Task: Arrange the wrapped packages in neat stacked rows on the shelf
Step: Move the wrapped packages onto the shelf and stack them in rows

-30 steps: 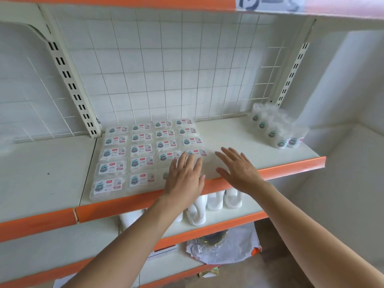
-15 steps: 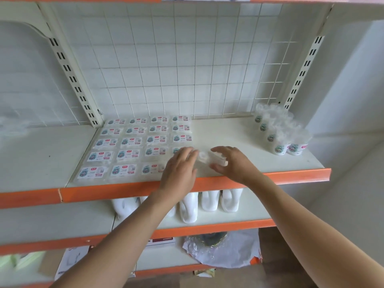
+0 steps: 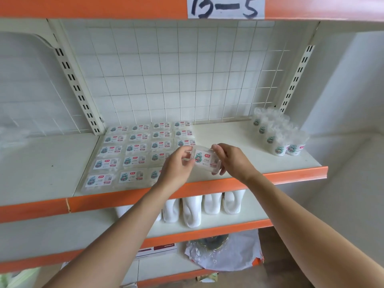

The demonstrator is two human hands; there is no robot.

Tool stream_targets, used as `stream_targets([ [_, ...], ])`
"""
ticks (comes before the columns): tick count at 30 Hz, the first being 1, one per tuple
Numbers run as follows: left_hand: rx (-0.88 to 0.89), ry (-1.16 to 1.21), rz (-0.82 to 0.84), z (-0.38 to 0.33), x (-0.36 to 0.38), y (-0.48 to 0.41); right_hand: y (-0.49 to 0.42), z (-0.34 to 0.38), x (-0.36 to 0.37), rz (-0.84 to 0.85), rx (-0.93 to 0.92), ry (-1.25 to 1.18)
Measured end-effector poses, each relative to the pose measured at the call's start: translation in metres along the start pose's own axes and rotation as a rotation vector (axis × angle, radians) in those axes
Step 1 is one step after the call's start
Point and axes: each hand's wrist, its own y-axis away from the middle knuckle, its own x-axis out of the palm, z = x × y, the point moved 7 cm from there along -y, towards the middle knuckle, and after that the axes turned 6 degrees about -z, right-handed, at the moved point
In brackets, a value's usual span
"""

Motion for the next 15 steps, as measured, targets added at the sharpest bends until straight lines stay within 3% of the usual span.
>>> stream_targets([
  [6, -0.139, 0.255, 0.04, 0.004, -0.008, 0.004, 0.003, 0.007, 0.004, 0.003, 0.016, 0.031],
  [15, -0.225, 0.267, 0.038, 0.016, -0.02, 0.003, -0.003, 0.017, 0.015, -0.035, -0.02, 0.037],
])
